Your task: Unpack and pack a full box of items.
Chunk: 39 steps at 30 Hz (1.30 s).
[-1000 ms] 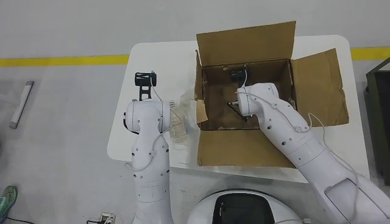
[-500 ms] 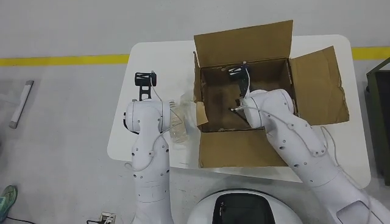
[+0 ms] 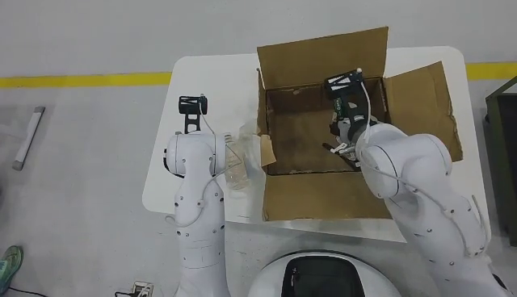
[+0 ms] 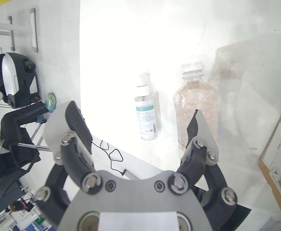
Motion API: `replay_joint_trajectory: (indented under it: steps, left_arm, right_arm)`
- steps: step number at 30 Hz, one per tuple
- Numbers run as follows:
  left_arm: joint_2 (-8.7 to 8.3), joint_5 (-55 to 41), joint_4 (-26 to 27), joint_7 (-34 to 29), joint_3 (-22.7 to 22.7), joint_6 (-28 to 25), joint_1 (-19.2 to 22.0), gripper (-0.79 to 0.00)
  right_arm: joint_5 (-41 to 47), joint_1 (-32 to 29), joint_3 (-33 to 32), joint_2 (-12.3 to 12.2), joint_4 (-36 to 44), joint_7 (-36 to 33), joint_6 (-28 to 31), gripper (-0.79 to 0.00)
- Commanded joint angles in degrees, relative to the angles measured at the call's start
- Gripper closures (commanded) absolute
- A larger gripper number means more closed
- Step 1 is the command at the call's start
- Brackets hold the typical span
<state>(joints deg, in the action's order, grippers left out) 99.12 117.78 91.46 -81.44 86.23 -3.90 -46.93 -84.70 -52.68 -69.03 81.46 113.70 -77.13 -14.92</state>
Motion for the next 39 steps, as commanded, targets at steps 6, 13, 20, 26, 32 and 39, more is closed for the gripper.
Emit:
replay_joint_trajectory:
  steps: [6,13,20,26,32,39]
  left_arm:
    - [0.0,0.0,0.0,0.0,0.0,0.0,0.0,-0.785]
    - [0.0,0.0,0.0,0.0,0.0,0.0,0.0,-0.785]
    - [0.0,0.0,0.0,0.0,0.0,0.0,0.0,-0.785]
    - [0.0,0.0,0.0,0.0,0.0,0.0,0.0,-0.785]
    - [0.0,0.0,0.0,0.0,0.0,0.0,0.0,-0.785]
    - [0.0,0.0,0.0,0.0,0.0,0.0,0.0,-0.785]
  right_arm:
    - [0.9,-1.1,-0.1,0.0,0.1,2.4,0.0,0.0]
    - [9.3,-4.0,-5.5,0.0,5.3,6.3,0.3,0.0]
    - [27.3,-10.1,-18.8,-0.5,14.5,9.3,1.1,0.0]
    - [39.0,-15.8,-30.5,-1.0,19.3,11.2,1.7,0.0]
    - [40.6,-18.9,-32.8,-1.6,19.3,12.6,4.0,0.0]
    - [38.4,-18.8,-30.1,-1.8,18.3,13.1,4.3,0.0]
